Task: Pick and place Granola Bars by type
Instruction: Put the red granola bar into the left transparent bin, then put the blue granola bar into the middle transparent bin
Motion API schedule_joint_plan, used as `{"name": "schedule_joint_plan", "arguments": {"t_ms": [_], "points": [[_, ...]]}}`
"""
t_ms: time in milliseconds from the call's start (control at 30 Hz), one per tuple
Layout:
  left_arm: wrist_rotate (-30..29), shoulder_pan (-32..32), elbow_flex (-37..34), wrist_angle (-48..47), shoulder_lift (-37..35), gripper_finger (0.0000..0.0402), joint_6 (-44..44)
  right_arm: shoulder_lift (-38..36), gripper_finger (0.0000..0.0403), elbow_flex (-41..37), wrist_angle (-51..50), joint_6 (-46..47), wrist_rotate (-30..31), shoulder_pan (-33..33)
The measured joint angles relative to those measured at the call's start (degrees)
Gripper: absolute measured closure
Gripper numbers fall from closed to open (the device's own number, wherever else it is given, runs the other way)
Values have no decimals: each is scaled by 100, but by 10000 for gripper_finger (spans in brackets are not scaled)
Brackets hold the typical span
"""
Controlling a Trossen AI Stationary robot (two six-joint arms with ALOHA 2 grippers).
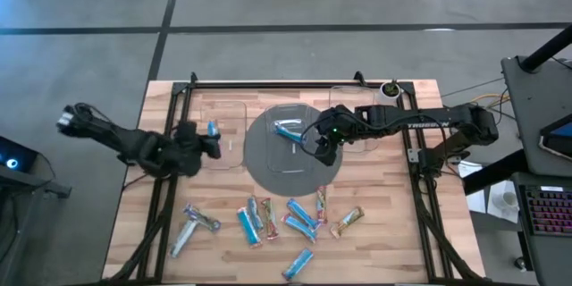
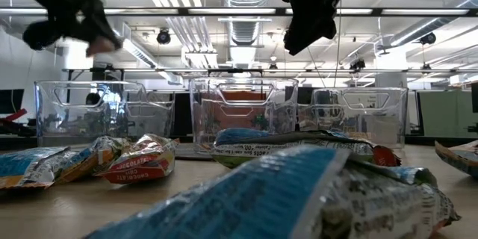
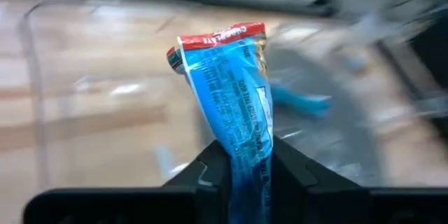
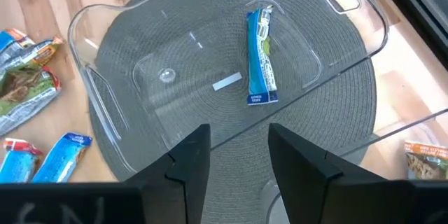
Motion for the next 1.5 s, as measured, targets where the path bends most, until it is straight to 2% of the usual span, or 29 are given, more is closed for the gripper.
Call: {"name": "schedule_joint_plan", "arguments": {"t_ms": [100,167,400,467,667,733,900,1067,1167,1267,1400,1500], "points": [[684,587,-201,10,18,320,23,0,268,0,17,149,0,2],[919,792,-262,32,17,309,79,0,268,0,22,167,2,13],[955,714,16,155,19,301,1037,-2,268,-2,41,165,2,66],[1087,686,155,439,17,300,1272,-2,268,-4,44,158,2,66],[2945,566,360,1810,45,300,2325,-2,268,-13,52,164,2,66],[3300,464,360,2225,116,300,2471,-4,268,-13,60,146,-13,72],[3386,35,343,2483,355,300,2696,-4,268,-13,72,14,-299,138],[3357,-719,511,1931,746,307,2740,-4,268,-28,81,61,-298,166],[3342,-1307,689,1227,1055,317,2419,-4,268,-51,81,123,-298,166],[3351,-1853,855,608,1388,328,1483,-4,268,-81,83,126,-295,168],[3377,-2557,924,391,1813,337,169,-4,268,-100,92,123,-254,164],[3378,-2981,924,410,2178,340,-421,-4,268,-116,115,109,-254,164]]}}
